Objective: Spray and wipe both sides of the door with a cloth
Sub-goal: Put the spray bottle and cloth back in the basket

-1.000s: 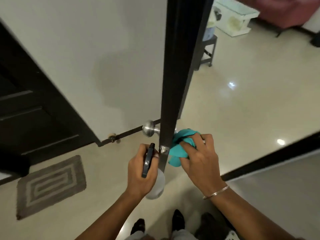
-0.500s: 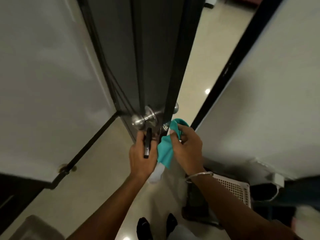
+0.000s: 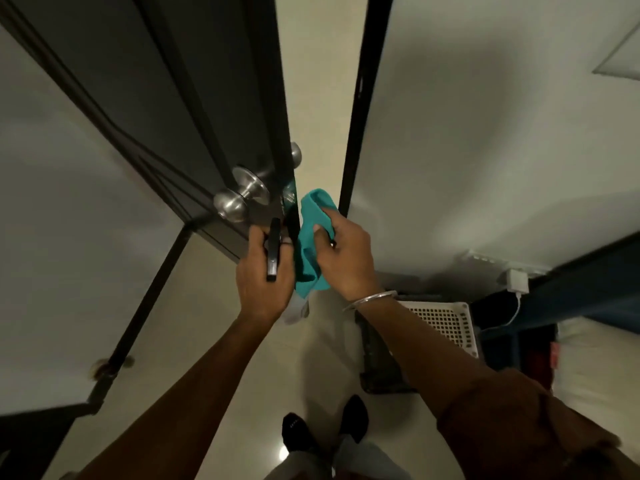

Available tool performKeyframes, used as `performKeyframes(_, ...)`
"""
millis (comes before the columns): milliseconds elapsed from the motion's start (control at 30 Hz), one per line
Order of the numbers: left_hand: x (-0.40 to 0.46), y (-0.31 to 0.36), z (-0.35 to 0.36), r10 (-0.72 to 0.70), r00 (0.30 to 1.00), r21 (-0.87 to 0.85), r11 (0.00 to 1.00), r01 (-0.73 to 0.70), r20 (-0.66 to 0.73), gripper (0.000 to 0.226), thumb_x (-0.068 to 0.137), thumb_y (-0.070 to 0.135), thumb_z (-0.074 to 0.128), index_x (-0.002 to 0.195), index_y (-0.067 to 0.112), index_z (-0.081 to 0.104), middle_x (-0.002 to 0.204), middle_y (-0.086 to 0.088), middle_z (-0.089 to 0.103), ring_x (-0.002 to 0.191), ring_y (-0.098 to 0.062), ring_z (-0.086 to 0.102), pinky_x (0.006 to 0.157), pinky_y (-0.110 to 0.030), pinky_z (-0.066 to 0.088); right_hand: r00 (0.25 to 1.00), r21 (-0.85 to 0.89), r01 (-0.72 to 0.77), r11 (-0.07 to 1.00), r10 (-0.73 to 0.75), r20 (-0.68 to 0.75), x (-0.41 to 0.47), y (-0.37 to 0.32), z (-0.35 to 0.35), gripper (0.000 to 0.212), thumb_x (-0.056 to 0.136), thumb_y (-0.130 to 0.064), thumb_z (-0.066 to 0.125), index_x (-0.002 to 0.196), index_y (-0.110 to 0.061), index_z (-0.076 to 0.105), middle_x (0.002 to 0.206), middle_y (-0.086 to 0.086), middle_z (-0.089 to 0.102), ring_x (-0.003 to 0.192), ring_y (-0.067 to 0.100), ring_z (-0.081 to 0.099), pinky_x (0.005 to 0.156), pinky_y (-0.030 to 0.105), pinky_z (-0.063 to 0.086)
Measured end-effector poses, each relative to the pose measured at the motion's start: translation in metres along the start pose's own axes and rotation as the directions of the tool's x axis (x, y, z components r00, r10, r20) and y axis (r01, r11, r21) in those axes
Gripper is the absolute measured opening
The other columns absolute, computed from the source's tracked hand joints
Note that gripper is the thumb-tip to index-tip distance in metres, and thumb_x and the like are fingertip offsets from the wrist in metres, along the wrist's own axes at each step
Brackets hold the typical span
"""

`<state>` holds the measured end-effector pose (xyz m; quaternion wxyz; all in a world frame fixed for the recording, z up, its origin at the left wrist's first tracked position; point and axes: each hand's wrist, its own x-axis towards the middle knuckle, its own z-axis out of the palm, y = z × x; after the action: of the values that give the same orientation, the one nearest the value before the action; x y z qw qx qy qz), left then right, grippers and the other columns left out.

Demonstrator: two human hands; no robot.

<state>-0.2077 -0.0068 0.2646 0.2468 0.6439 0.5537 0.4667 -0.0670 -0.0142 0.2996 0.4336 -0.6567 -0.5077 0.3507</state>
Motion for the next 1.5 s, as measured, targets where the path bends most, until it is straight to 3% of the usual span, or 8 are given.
performKeyframes(267,-0.059,0.013,0.113,-0.023,0.981,-0.074,0.997,0.038,0.193,0.016,0.101,0.026,0.065,0.111,0.013,0.063,0.096,-0.004,0.065,0.075,-0.014,0.062,0.063,-0.025,0.052,0.997,-0.161,-0.011,0.987,-0.002,-0.083,-0.034,0.110,-0.077,0.013,0.104,-0.013,0.058,0.109,-0.011,0.069,0.083,0.002,0.069,0.071,0.016,0.066,0.072,0.042,0.060)
performKeyframes(633,-0.147,-0.011,0.288,-0.293,0.873,0.071,0.955,0.289,0.390,0.039,0.090,0.059,0.072,0.105,0.024,0.079,0.089,0.003,0.073,0.079,-0.010,0.067,0.066,-0.029,0.055,0.830,-0.055,-0.454,0.889,0.400,-0.388,-0.109,0.298,-0.150,0.032,0.104,-0.016,0.057,0.134,-0.026,0.065,0.120,-0.001,0.070,0.103,0.016,0.069,0.088,0.043,0.062)
performKeyframes(767,-0.171,-0.042,0.333,-0.264,0.864,0.118,0.964,0.237,0.428,0.031,0.088,0.051,0.077,0.101,0.023,0.079,0.091,0.003,0.074,0.080,-0.013,0.069,0.069,-0.035,0.058,0.790,-0.072,-0.495,0.866,0.414,-0.453,-0.110,0.357,-0.160,0.036,0.104,-0.009,0.055,0.135,-0.021,0.066,0.121,-0.003,0.069,0.096,-0.001,0.065,0.089,0.023,0.059)
performKeyframes(900,-0.191,-0.077,0.362,-0.249,0.834,0.122,0.969,0.217,0.493,0.027,0.091,0.043,0.072,0.110,0.024,0.076,0.101,0.004,0.074,0.088,-0.011,0.071,0.074,-0.038,0.063,0.774,-0.114,-0.500,0.858,0.384,-0.504,-0.103,0.404,-0.161,0.041,0.100,-0.005,0.055,0.136,-0.022,0.066,0.129,0.003,0.070,0.108,0.013,0.068,0.093,0.036,0.060)
performKeyframes(1100,-0.201,-0.108,0.384,-0.216,0.800,0.097,0.976,0.196,0.560,0.035,0.095,0.027,0.073,0.126,0.014,0.069,0.119,-0.005,0.069,0.103,-0.015,0.070,0.080,-0.038,0.065,0.852,-0.309,-0.495,0.812,0.383,-0.357,-0.097,0.452,-0.142,0.042,0.098,-0.006,0.061,0.139,-0.015,0.061,0.142,0.010,0.061,0.132,0.029,0.058,0.108,0.051,0.051)
performKeyframes(1200,-0.196,-0.107,0.394,-0.275,0.757,0.086,0.956,0.280,0.593,0.044,0.092,0.037,0.077,0.131,0.020,0.066,0.123,0.000,0.068,0.106,-0.015,0.070,0.081,-0.031,0.065,0.885,-0.409,-0.464,0.786,0.422,-0.195,-0.099,0.466,-0.128,0.038,0.097,-0.005,0.062,0.134,-0.009,0.062,0.125,0.014,0.067,0.114,0.032,0.066,0.098,0.049,0.055)
performKeyframes(1400,-0.191,-0.105,0.401,-0.320,0.664,0.091,0.930,0.355,0.676,0.057,0.089,0.037,0.081,0.139,0.015,0.062,0.132,-0.002,0.068,0.106,-0.007,0.068,0.074,-0.009,0.058,0.808,-0.429,-0.568,0.702,0.574,-0.131,-0.102,0.473,-0.128,0.046,0.093,-0.014,0.068,0.137,-0.009,0.061,0.131,0.013,0.066,0.118,0.032,0.065,0.098,0.045,0.056)
performKeyframes(1500,-0.188,-0.104,0.387,-0.324,0.639,0.119,0.932,0.342,0.697,0.065,0.088,0.049,0.078,0.144,0.023,0.057,0.135,0.004,0.065,0.111,-0.007,0.067,0.085,-0.022,0.062,0.811,-0.500,-0.544,0.674,0.576,-0.105,-0.100,0.468,-0.134,0.041,0.092,-0.025,0.069,0.131,-0.012,0.065,0.124,0.010,0.069,0.111,0.029,0.068,0.091,0.047,0.059)
